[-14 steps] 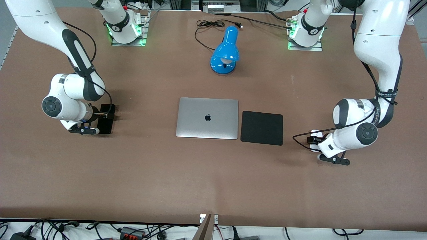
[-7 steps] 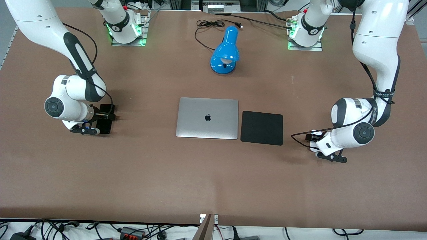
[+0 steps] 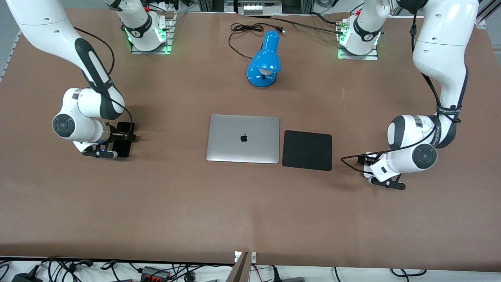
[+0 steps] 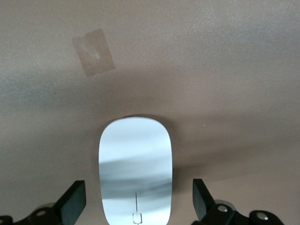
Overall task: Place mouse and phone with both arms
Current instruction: 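Carry the phone toward the laptop while the left gripper carries the mouse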
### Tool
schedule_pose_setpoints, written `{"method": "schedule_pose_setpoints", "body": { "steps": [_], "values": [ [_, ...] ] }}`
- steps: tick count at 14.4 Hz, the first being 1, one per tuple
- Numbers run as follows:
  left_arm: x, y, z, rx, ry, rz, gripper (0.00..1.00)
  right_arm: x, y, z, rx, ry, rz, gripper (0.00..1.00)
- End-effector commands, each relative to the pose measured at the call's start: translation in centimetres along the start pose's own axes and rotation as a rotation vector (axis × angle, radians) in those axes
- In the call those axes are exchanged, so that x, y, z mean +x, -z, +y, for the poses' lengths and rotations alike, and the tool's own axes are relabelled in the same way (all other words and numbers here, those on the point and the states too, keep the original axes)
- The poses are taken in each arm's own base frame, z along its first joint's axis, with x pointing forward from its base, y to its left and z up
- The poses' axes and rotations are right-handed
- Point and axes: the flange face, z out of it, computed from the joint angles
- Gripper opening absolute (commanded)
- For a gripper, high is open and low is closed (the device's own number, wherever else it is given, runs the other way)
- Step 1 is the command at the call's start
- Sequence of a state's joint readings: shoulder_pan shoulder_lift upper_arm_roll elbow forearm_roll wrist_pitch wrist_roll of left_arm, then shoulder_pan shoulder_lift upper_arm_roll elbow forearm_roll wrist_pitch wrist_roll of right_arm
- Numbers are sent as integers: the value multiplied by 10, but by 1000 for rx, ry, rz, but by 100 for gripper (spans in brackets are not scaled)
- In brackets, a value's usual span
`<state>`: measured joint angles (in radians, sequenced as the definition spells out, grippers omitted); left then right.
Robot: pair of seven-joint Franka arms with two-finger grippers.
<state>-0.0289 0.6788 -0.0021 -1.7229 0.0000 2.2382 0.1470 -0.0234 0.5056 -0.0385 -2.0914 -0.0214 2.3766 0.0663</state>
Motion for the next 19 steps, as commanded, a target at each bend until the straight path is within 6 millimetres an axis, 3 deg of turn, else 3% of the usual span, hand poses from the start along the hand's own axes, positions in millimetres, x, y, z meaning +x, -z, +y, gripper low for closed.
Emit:
{"method": "schedule_pose_setpoints", "body": {
  "steps": [1, 4, 7, 10, 12, 16, 19],
  "values": [
    [-2, 0, -1, 9, -22, -1, 94, 1, -8, 1, 7, -12, 13, 53],
    [-1, 0, -1, 8, -21, 1, 85, 1, -2, -2, 7, 7, 17, 33],
    [-1, 0, -1, 4, -18, 2, 79, -2, 21, -16, 5, 24, 15, 31],
    [-1, -2, -1, 4, -18, -1, 77, -4, 61, -48, -1, 68, -19, 30],
    [-1, -2, -1, 3, -17, -1, 70, -4, 80, -70, 4, 82, -28, 30],
    [0, -1, -2, 3, -16, 2, 50, -14, 79, -120, 17, 32, -36, 30],
    [8, 22, 10, 0, -14, -7, 49, -20, 74, -159, 46, -23, -35, 30]
  ]
}}
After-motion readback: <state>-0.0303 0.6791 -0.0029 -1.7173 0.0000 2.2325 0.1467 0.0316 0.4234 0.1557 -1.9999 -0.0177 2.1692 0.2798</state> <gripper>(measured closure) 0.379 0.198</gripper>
